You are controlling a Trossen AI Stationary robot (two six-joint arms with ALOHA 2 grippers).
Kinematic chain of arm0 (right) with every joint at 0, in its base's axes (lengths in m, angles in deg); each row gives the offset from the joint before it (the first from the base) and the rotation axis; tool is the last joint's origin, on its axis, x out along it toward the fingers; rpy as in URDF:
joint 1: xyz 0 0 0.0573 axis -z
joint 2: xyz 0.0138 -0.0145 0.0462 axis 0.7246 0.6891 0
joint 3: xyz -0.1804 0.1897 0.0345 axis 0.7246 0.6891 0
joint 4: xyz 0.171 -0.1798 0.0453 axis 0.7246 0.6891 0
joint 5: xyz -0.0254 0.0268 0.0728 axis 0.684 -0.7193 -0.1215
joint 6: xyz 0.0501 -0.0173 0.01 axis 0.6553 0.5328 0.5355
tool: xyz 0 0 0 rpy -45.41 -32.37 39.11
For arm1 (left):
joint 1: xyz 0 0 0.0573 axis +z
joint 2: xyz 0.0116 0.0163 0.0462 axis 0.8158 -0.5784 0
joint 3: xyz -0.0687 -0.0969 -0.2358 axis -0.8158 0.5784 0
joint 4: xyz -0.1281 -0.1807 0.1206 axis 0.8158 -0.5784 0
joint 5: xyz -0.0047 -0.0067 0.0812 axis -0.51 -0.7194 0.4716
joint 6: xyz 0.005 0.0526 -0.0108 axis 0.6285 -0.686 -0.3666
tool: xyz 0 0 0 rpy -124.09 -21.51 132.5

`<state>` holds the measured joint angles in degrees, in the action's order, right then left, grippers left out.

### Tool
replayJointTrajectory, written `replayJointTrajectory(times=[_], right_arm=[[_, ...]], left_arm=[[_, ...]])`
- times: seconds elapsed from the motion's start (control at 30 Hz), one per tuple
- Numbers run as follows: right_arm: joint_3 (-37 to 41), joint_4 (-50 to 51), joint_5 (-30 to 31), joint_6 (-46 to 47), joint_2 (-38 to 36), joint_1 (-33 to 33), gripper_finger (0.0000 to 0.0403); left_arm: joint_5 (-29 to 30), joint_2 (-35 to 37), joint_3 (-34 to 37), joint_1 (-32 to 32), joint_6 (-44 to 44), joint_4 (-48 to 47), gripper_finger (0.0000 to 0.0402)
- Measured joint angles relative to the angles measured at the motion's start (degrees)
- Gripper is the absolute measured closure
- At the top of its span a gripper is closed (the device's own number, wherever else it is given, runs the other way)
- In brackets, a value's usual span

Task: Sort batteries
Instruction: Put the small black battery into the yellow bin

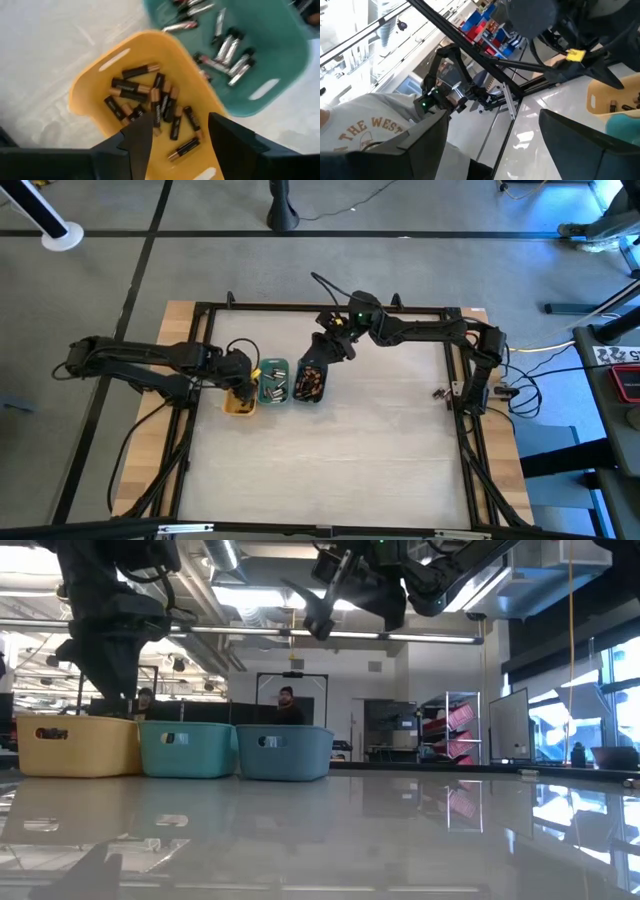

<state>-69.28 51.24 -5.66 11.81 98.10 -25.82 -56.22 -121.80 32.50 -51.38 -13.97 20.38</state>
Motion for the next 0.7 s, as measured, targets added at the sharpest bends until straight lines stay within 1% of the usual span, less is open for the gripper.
replayJointTrajectory(times=[0.13, 0.2, 0.27, 0.4, 0.5, 0.6, 0.7], right_arm=[[0.0, 1.0, 0.0, -0.6, -0.1, 0.0, 0.0091], [0.0, 1.0, 0.1, -0.7, -0.1, 0.0, 0.0091], [0.0, 1.1, 0.4, -0.9, -0.1, 0.0, 0.0091], [0.0, 1.2, 0.5, -1.1, -0.1, 0.0, 0.0091], [0.0, 1.3, 1.5, -1.5, -0.1, 0.0, 0.0091], [0.0, 1.3, 1.5, -1.6, -0.1, -0.3, 0.0091], [0.0, 1.5, 1.6, -2.3, -0.1, -1.4, 0.0091]], left_arm=[[0.0, 0.8, -2.7, 0.6, -4.1, 0.2, 0.0222], [-0.1, 1.1, -4.9, 0.6, -7.7, 0.2, 0.0225], [-1.4, 1.2, -7.5, 0.5, -11.6, 0.1, 0.0228], [-5.9, 1.0, -12.2, 0.4, -17.7, -0.3, 0.023], [-10.9, 1.0, -14.2, -0.5, -21.1, -1.2, 0.023], [-16.5, 1.0, -14.9, -2.9, -20.6, -4.8, 0.023], [-20.9, 0.9, -14.9, -7.1, -17.8, -9.2, 0.023]])
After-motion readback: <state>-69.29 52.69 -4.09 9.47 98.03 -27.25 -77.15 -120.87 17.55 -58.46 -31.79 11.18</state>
